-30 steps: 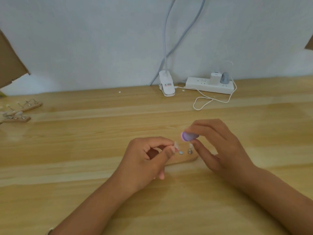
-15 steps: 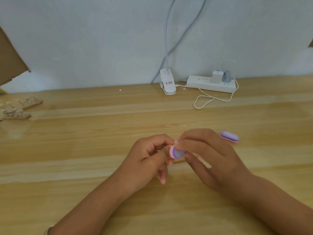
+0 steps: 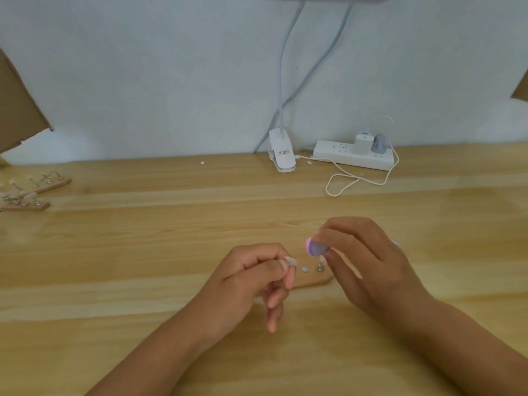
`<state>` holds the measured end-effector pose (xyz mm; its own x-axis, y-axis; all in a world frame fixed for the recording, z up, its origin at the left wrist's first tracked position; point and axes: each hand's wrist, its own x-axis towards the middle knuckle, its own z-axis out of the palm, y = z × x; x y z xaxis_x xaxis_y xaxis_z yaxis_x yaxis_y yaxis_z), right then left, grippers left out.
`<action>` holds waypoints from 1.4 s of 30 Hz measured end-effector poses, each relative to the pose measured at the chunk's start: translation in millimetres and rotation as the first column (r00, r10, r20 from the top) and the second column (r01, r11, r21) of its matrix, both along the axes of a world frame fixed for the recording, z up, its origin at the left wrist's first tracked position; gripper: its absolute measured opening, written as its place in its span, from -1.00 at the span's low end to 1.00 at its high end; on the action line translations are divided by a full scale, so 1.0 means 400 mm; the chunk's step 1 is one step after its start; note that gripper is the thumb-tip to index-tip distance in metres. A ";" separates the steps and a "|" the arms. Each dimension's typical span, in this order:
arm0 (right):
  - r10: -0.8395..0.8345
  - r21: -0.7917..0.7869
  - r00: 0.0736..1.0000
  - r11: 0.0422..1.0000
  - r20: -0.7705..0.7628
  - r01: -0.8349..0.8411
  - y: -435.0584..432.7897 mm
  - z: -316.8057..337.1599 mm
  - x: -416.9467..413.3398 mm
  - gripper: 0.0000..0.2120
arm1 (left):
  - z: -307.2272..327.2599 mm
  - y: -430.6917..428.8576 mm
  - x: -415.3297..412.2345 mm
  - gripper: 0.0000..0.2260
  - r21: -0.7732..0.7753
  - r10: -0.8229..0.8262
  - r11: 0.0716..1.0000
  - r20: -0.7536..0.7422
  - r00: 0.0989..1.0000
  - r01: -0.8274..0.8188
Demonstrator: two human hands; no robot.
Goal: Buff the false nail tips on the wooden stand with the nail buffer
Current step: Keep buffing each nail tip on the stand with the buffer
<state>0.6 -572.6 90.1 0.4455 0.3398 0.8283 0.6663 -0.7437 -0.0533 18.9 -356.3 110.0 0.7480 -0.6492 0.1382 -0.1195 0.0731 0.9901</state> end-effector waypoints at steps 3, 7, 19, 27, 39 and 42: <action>0.132 0.068 0.991 0.989 -0.007 -0.131 0.024 -0.003 -0.016 -0.71 | 0.003 -0.002 0.001 -0.78 -0.006 -0.036 0.999 -0.065 0.997 0.036; 0.167 -0.076 0.985 0.984 0.038 -0.164 0.047 -0.009 -0.027 -0.77 | 0.002 -0.002 0.001 -0.79 -0.036 -0.143 0.990 -0.192 0.971 0.139; 0.127 -0.071 0.992 0.990 0.025 -0.125 0.028 -0.007 -0.014 -0.70 | 0.006 0.010 0.008 -0.80 -0.072 -0.280 0.960 -0.303 0.911 0.272; 0.236 -0.055 0.972 0.971 0.024 -0.234 0.048 -0.018 -0.028 -0.76 | 0.003 0.016 0.010 -0.80 -0.106 -0.308 0.952 -0.328 0.893 0.289; 0.190 0.047 0.977 0.981 -0.098 -0.187 0.033 -0.024 -0.013 -0.72 | -0.006 0.005 0.008 -0.79 -0.001 -0.061 0.998 -0.115 0.991 0.062; 0.087 0.012 0.994 0.996 -0.060 -0.086 0.006 -0.013 0.001 -0.63 | -0.003 0.005 0.007 -0.80 -0.004 -0.007 1.000 -0.090 0.996 0.007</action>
<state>0.9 -570.2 85.1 0.4644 0.3713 0.8040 0.7233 -0.6829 -0.1024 21.9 -354.3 108.9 0.7529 -0.6542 0.0728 -0.0291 0.0774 0.9966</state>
